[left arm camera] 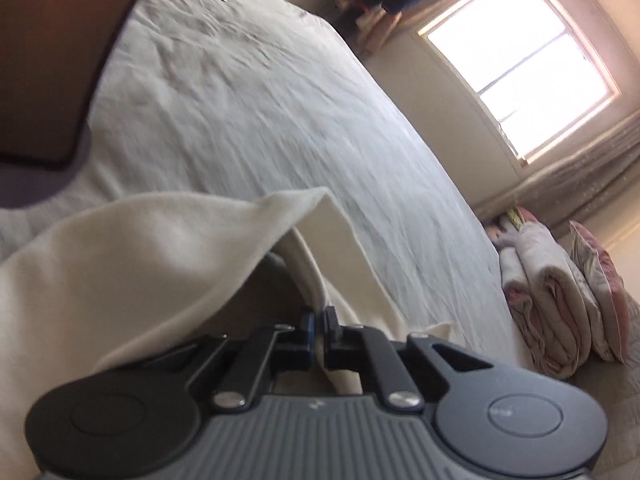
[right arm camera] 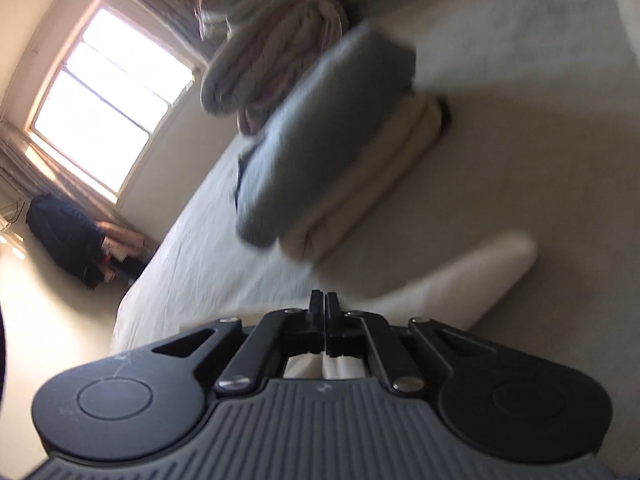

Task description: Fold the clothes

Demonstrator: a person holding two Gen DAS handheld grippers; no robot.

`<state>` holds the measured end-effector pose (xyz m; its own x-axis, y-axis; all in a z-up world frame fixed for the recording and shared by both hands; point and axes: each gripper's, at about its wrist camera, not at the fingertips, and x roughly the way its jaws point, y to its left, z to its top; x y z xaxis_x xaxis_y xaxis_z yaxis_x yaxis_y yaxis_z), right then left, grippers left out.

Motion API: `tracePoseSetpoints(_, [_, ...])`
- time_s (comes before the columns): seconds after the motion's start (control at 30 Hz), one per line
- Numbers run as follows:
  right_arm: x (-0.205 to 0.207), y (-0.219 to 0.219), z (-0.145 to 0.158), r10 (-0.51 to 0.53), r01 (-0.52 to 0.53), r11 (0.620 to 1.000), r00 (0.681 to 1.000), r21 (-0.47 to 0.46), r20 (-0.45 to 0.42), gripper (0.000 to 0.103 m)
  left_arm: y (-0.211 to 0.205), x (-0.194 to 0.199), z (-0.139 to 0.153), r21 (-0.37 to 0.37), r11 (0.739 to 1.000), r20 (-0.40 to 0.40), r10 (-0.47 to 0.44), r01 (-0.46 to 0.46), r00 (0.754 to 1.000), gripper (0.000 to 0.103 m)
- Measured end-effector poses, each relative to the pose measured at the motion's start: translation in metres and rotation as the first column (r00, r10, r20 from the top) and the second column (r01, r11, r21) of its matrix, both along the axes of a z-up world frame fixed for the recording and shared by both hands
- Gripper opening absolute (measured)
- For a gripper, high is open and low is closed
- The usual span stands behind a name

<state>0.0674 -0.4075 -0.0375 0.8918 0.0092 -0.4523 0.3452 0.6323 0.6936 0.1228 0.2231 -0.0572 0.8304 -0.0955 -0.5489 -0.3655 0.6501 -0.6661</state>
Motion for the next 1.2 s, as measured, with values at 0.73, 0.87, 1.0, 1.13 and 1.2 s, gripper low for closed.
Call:
tracePoseSetpoints(0.73, [0.005,0.024,-0.005,0.227,-0.286,0.919,0.946,-0.272,-0.23,0.047,-0.025,0.003,0.005,0.15,0.982,-0.074,-0.108,0.118,0.991,0.04])
tracePoseSetpoints(0.87, [0.01,0.041,-0.01,0.257,-0.369,0.847,0.914,-0.383,-0.313,0.021,-0.035,0.004,0.004,0.205,0.969,-0.074,-0.123,0.135,0.99,0.04])
tracePoseSetpoints(1.0, [0.011,0.045,-0.01,0.211,-0.375,0.797,0.908,-0.474,-0.363,0.006,-0.035,0.001,0.003,0.227,0.964,-0.075,-0.123,0.137,0.99,0.04])
tracePoseSetpoints(1.13, [0.007,0.033,-0.003,0.09,-0.293,0.78,0.927,-0.553,-0.365,0.006,-0.035,0.0,0.003,0.233,0.963,-0.074,-0.121,0.136,0.99,0.039])
tracePoseSetpoints(1.2, [0.006,0.019,-0.001,0.013,-0.225,0.792,0.936,-0.568,-0.352,0.006,-0.036,0.0,0.003,0.24,0.961,-0.076,-0.122,0.137,0.99,0.039])
